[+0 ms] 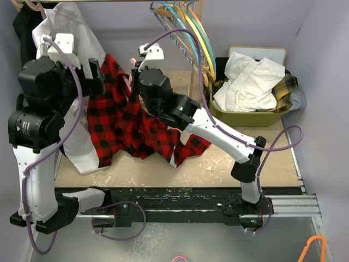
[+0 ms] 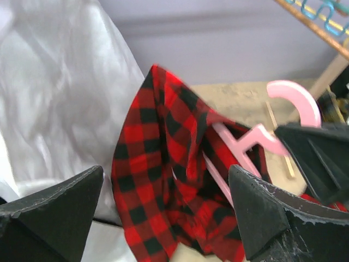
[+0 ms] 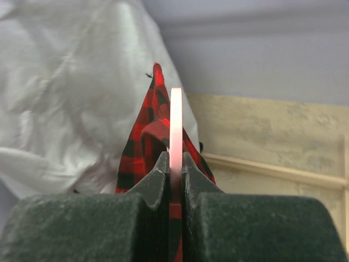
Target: Place the shirt on the hanger
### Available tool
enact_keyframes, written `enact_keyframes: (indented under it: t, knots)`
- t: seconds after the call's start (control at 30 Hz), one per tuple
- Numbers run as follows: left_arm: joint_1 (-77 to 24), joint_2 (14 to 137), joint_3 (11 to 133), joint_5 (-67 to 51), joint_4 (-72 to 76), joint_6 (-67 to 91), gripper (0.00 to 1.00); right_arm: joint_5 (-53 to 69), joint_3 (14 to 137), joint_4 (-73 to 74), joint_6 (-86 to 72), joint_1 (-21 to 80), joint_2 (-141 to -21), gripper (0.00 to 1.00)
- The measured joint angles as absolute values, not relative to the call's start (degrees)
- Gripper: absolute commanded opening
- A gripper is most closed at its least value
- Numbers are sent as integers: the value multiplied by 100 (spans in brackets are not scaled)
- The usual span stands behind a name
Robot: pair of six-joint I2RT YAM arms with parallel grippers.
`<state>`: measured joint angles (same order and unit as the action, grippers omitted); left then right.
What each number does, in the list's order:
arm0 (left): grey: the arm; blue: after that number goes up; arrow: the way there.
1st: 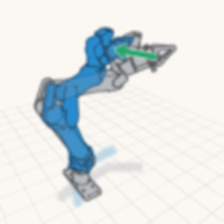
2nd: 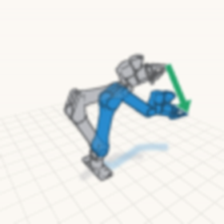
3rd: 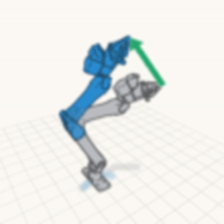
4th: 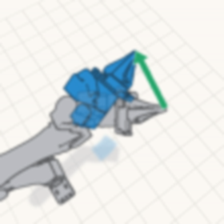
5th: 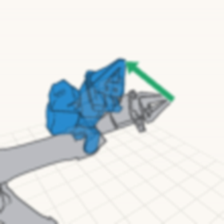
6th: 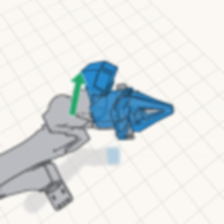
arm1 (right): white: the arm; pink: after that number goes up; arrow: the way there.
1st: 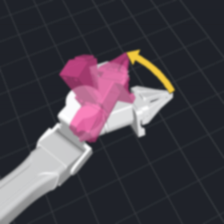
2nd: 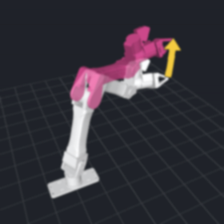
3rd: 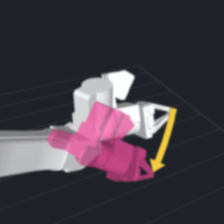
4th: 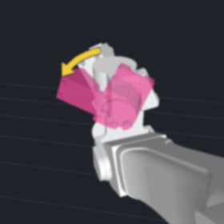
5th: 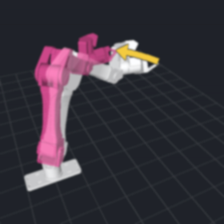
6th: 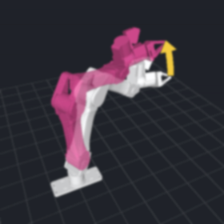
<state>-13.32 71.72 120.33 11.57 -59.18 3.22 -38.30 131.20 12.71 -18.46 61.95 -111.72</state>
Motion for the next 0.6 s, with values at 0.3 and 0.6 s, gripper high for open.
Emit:
enact_keyframes:
  t: [0.3,0.6]
  knots:
    - [-1387,6189,10042,-204,-6202,947,99,-5697,13174,1304,-2700,6233,-11406,0]
    - [-2121,6075,8886,-646,-6117,530,99,-6993,13500,117,-2156,6276,-11819,0]
